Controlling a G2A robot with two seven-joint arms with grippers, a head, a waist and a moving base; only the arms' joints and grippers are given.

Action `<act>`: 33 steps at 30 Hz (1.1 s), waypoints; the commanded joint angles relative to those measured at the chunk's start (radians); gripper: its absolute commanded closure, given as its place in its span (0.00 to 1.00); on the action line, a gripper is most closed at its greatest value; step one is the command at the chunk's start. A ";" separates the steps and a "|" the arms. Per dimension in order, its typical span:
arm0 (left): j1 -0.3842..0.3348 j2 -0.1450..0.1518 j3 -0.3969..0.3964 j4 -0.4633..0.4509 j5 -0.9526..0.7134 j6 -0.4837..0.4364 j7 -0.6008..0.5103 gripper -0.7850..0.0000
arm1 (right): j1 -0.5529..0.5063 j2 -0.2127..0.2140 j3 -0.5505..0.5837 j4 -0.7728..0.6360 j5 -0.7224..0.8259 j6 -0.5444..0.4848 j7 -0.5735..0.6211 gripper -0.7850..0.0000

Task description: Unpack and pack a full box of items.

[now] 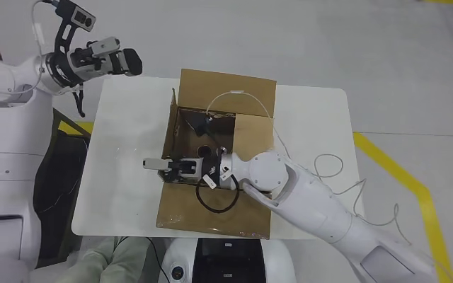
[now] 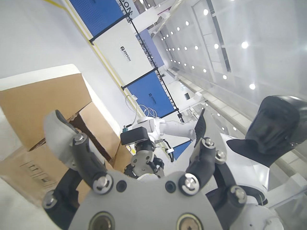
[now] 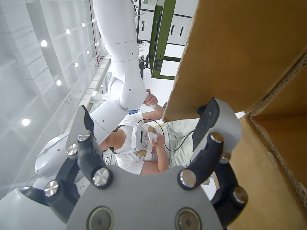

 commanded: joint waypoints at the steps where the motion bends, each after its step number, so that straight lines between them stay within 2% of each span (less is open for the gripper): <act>1: -0.010 -0.007 0.027 -0.016 -0.001 0.013 0.008 0.00 | -0.004 -0.005 -0.002 0.000 -0.006 -0.001 0.000 0.00; 10: -0.029 -0.033 0.111 -0.045 -0.019 0.053 -0.013 0.00 | 0.021 -0.046 -0.047 0.037 -0.037 -0.029 -0.005 0.00; 19: -0.026 -0.029 0.154 -0.005 0.170 0.141 -0.037 0.00 | 0.040 -0.081 -0.055 0.085 -0.041 -0.046 -0.002 0.00; 25: -0.011 -0.018 0.132 0.038 0.236 0.160 -0.059 0.00 | 0.002 -0.069 0.002 0.051 -0.064 -0.037 0.007 0.00; 33: 0.022 -0.004 0.116 0.074 0.290 0.158 -0.113 0.00 | -0.120 -0.020 0.125 -0.072 -0.148 0.017 0.011 0.00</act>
